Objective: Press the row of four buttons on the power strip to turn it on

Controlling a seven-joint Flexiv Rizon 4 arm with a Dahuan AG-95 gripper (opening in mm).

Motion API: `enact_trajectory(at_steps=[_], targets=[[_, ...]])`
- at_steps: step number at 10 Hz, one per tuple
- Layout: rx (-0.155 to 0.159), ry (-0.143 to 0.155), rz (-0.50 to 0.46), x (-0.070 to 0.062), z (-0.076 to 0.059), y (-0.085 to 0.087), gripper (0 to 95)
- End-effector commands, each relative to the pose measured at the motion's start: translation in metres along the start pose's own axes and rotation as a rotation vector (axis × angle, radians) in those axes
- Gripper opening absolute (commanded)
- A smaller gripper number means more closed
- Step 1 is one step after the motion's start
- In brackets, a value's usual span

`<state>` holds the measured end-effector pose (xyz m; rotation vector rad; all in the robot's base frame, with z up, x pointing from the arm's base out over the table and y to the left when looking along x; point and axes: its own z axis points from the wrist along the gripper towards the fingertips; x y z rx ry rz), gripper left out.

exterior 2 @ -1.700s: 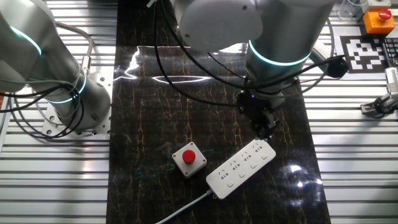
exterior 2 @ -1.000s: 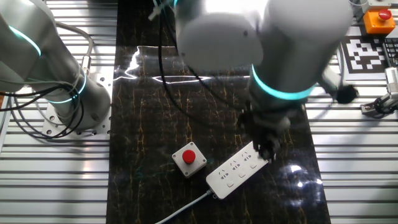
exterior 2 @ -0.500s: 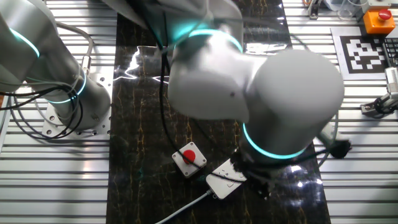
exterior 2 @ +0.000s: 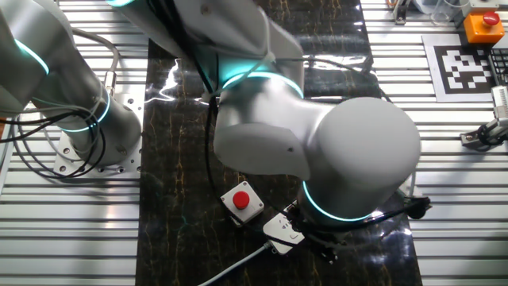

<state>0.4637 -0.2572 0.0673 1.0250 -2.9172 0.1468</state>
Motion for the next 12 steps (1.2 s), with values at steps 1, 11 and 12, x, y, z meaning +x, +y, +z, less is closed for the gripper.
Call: enact_trajectory(at_steps=[1,11,12], targets=[[-0.008,0.009,0.001,0.006,0.005,-0.002,57.0],[-0.001,-0.014,-0.008,0.008,0.027,-0.005,57.0],[0.0,-0.015,-0.007,0.008,0.027,-0.005,57.0]])
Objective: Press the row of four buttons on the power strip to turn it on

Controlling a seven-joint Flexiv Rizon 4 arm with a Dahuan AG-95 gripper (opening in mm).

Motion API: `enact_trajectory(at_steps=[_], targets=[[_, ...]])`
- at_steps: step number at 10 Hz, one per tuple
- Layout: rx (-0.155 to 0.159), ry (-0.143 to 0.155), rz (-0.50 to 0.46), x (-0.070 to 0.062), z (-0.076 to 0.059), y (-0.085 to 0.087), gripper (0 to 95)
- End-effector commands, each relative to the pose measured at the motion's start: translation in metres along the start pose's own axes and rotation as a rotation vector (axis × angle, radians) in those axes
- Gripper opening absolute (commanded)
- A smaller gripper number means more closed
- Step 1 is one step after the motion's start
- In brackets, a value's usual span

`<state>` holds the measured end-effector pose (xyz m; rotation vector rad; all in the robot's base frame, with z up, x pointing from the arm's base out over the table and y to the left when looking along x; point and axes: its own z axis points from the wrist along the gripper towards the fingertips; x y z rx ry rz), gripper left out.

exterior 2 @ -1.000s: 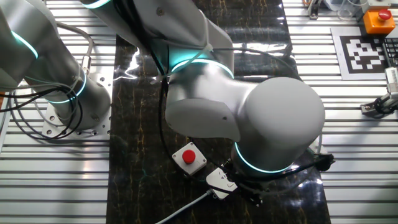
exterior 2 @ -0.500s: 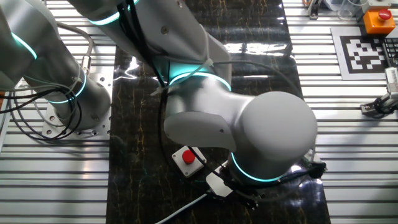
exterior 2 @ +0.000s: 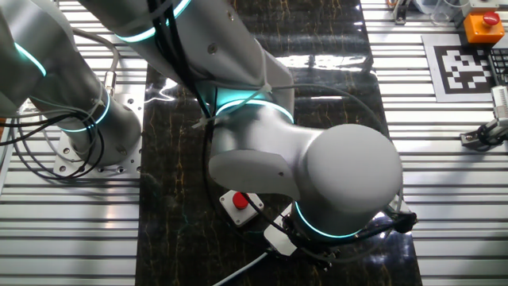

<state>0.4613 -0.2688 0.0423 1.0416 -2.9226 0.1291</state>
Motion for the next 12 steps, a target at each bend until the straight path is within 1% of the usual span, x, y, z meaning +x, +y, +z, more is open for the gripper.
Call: enact_trajectory(at_steps=[1,3,7,12], targets=[[0.01,-0.004,0.003,-0.0004,0.001,-0.0004,57.0],[0.011,-0.003,0.004,-0.0037,0.0006,-0.0046,57.0],[0.016,-0.002,0.006,-0.0067,0.0083,-0.0042,57.0],[0.021,0.007,-0.002,-0.0077,0.008,-0.0056,57.0]])
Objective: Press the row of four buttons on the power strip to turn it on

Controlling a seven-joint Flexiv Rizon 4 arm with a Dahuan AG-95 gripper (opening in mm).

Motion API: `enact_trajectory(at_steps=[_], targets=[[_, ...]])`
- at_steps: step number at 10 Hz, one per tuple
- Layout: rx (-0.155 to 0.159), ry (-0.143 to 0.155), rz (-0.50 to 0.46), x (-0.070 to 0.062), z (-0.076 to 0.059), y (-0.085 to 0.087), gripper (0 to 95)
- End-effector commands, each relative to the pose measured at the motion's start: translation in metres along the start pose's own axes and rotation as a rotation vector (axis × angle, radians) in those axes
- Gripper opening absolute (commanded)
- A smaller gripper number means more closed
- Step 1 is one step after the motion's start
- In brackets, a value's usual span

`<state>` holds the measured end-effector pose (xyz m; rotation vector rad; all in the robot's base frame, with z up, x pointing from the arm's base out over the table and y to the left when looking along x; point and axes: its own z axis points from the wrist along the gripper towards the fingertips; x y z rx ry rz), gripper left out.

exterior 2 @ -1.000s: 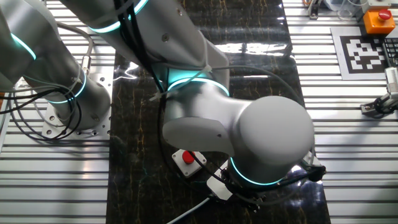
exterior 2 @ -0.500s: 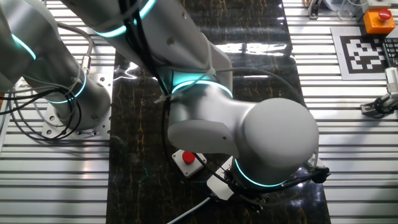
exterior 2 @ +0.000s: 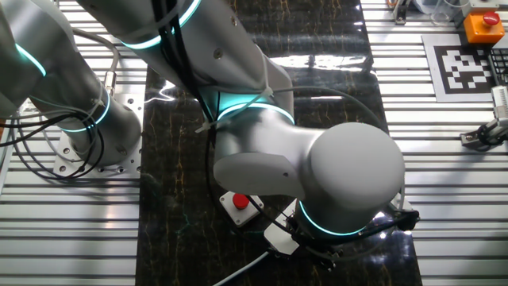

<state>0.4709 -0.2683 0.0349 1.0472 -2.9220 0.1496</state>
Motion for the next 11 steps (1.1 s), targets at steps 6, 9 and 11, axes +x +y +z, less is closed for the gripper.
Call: enact_trajectory(at_steps=[6,9,11], targets=[[0.015,0.008,-0.003,-0.0006,0.0014,0.0002,57.0],[0.015,0.003,-0.003,0.0005,-0.0008,-0.0015,57.0],[0.011,0.002,-0.008,0.001,-0.0053,-0.0032,57.0]])
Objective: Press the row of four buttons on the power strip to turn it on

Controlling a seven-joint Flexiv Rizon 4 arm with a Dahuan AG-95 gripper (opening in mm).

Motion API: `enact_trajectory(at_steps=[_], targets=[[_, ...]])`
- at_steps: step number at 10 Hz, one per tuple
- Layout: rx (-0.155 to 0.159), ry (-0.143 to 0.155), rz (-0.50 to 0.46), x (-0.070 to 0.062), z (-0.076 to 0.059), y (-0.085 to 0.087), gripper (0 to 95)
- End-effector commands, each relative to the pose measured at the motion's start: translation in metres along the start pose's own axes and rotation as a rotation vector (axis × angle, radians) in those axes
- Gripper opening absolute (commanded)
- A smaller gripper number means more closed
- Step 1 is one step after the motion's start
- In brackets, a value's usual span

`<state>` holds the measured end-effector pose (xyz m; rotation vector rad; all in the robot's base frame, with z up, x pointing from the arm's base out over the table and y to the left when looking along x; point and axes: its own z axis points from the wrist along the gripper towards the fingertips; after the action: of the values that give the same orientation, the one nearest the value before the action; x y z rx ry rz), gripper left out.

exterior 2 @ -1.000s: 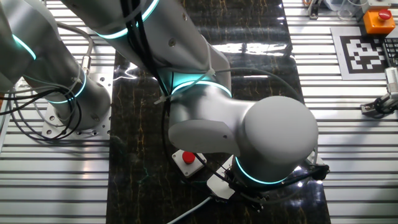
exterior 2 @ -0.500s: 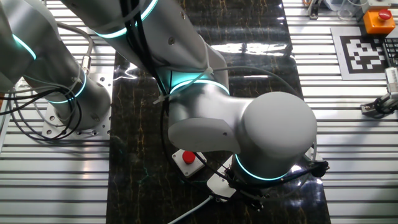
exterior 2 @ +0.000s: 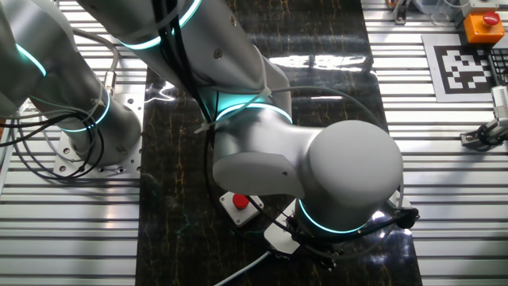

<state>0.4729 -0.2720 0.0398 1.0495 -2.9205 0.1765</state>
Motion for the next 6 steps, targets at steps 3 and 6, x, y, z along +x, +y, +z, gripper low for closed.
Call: enact_trajectory(at_steps=[3,6], targets=[[-0.011,-0.01,-0.018,-0.0001,-0.0008,0.0012,57.0],[-0.017,-0.018,-0.016,-0.0001,-0.0008,0.0012,57.0]])
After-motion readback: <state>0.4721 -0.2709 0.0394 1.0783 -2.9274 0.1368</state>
